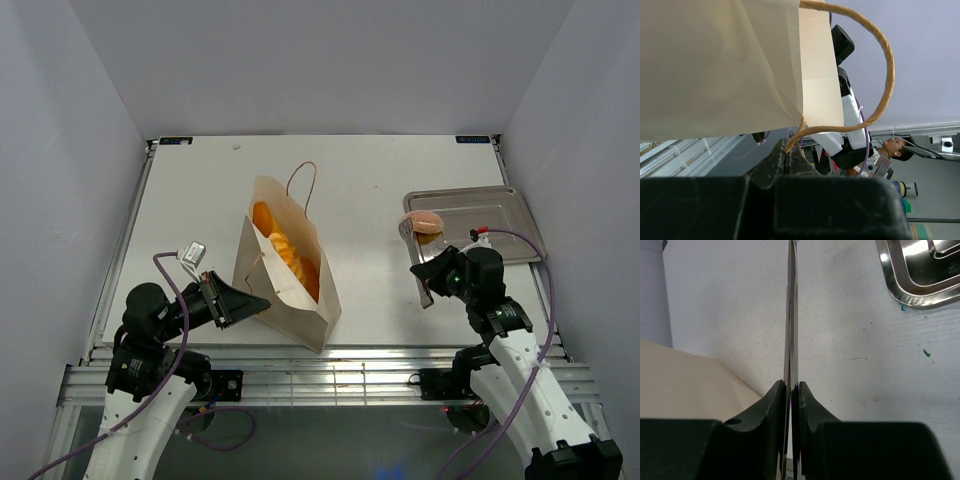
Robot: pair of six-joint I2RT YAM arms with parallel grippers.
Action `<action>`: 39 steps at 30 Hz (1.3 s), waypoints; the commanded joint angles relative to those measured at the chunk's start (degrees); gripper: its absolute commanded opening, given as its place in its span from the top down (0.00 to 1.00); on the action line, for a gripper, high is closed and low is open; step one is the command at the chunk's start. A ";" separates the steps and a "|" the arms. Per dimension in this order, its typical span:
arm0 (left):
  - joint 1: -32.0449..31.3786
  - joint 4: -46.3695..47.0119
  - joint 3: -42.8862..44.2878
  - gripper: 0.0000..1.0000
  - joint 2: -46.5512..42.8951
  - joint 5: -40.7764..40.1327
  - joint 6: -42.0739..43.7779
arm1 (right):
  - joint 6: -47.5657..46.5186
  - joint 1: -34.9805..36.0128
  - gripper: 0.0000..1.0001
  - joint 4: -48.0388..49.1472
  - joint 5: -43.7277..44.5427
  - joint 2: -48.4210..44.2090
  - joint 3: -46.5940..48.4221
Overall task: Place the fake bread into the paper bag
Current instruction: Pick up the clamp at the center of the board.
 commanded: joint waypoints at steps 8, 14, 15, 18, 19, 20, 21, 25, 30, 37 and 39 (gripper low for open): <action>-0.12 0.31 0.35 1.00 0.48 2.00 0.61 | 8.04 -10.48 0.79 1.64 -17.55 -3.89 -0.19; -0.12 0.66 0.43 1.00 0.65 2.88 0.87 | 15.59 -13.12 0.71 1.72 -17.73 -8.19 -2.90; -0.12 0.84 0.35 1.00 0.83 2.97 0.78 | 18.04 -13.20 0.71 1.81 -17.38 -8.89 -3.26; -0.12 1.72 0.00 1.00 0.83 3.59 0.17 | 20.52 -13.21 0.67 1.81 -15.71 -10.39 -3.70; -0.12 2.07 -0.09 1.00 0.83 3.76 -0.01 | 21.66 -13.29 0.62 1.81 -15.53 -10.66 -3.79; -0.12 2.59 -0.18 1.00 0.83 4.03 -0.27 | 22.10 -13.29 0.60 1.90 -15.27 -10.49 -3.79; -0.12 2.77 -0.27 1.00 0.92 4.38 -0.36 | 22.20 -13.29 0.59 1.90 -15.18 -10.22 -3.62; -0.12 3.74 0.08 1.00 1.71 5.34 -0.27 | 23.86 -13.29 0.54 1.55 -13.60 -10.13 -3.26; -0.12 4.53 0.43 1.00 2.50 6.31 -0.36 | 27.02 -13.29 0.53 -2.39 -7.98 -13.02 -3.18; -0.12 4.62 0.00 1.00 2.50 6.93 -0.18 | 32.04 -13.29 0.53 -7.15 -3.31 -15.32 -4.67; -0.12 4.62 -0.09 1.00 2.41 7.02 -0.18 | 33.09 -13.38 0.53 -7.86 -3.22 -15.06 -5.11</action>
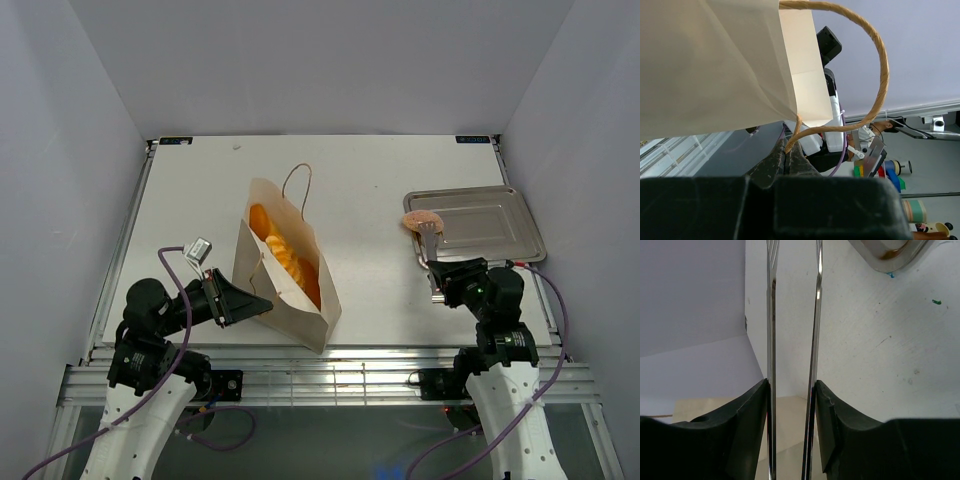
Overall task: Place the fake bread into the paper bag
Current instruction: Pick up the clamp at the center of the board.
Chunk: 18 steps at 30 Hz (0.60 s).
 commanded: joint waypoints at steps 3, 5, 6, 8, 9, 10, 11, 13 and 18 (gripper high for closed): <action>-0.12 0.10 -0.09 1.00 0.16 1.99 0.41 | 4.36 -0.18 0.53 -2.11 2.79 0.01 -1.64; -0.12 0.18 -0.18 1.00 0.34 1.99 0.41 | 4.62 -0.18 0.53 -1.94 3.05 0.53 -1.90; -0.12 0.27 -0.18 1.00 0.34 1.99 0.41 | 4.54 -0.27 0.52 -1.85 2.97 1.40 -2.16; -0.12 0.27 -0.18 1.00 0.42 1.99 0.41 | 3.66 -0.18 0.51 -1.59 2.88 2.37 -2.08; -0.12 0.36 -0.18 1.00 0.51 1.99 0.49 | 3.31 -0.18 0.51 -1.06 2.88 3.16 -1.90; -0.12 0.36 -0.09 1.00 0.51 2.08 0.49 | 3.39 -0.18 0.51 -0.97 3.05 3.34 -1.99; -0.12 0.36 -0.09 1.00 0.60 1.99 0.58 | 3.39 -0.27 0.51 -0.45 3.31 3.35 -2.16; -0.12 0.36 -0.18 1.00 0.51 1.90 0.49 | 4.01 -0.18 0.50 1.05 3.67 3.00 -2.69; -0.12 0.36 -0.44 1.00 0.43 1.90 0.41 | 4.27 -0.18 0.45 4.30 4.02 3.78 -3.48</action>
